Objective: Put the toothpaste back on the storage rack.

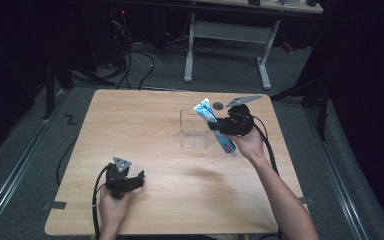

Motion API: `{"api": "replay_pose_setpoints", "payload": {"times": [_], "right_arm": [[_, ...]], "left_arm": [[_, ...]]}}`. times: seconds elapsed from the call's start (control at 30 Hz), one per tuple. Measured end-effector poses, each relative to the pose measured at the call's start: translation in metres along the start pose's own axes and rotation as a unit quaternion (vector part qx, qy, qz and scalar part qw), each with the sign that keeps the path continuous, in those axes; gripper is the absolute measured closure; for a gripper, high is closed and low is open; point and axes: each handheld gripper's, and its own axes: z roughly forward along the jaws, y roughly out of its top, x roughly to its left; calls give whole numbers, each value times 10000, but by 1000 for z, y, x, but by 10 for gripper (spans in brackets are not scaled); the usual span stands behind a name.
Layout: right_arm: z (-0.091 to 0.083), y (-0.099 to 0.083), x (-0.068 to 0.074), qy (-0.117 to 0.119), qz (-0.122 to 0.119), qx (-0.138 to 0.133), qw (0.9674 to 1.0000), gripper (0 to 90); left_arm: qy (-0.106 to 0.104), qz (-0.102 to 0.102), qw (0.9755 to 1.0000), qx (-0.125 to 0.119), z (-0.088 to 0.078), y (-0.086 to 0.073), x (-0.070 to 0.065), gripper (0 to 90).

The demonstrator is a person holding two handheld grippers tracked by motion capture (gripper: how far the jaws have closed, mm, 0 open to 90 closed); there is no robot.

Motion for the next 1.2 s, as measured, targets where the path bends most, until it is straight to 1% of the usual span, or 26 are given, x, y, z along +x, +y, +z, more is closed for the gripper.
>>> {"api": "replay_pose_setpoints", "payload": {"times": [0.17, 0.23, 0.4, 0.53, 0.6, 0.67, 0.77, 0.97, 1.07, 1.2], "right_arm": [[1, 12, 2, -84, -109, -125, 9998, 705], [3, 17, 2, -79, -79, -147, 9998, 705], [7, 26, 3, -113, -90, -223, 9996, 705], [13, 33, 4, -159, -151, -154, 9996, 706], [15, 37, 5, -170, -132, -148, 9997, 708], [17, 40, 6, -212, -123, -220, 9995, 708], [20, 43, 4, -120, -43, -255, 9996, 707], [27, 53, -1, -79, 55, -307, 9995, 705], [28, 57, -1, -53, 115, -404, 9991, 705], [31, 63, -2, -103, 99, -484, 9987, 702]], "left_arm": [[-2, 5, 10000, 6, 0, 0, 0, 234], [1, 5, 10000, 5, 0, 0, 0, 234], [-1, 4, 10000, 5, 0, 0, 0, 234], [2, 6, 10000, -3, 0, 0, 0, 233], [2, 10, 10000, -2, 0, 0, 0, 233], [1, 10, 10000, -1, 0, 0, 0, 233], [-2, 11, 10000, 4, 0, 0, 0, 233], [-3, 21, 10000, -2, 0, 0, 0, 231], [-2, 17, 10000, -4, 0, 0, 0, 231], [-2, 16, 10000, -2, 0, 0, 0, 231]]}}
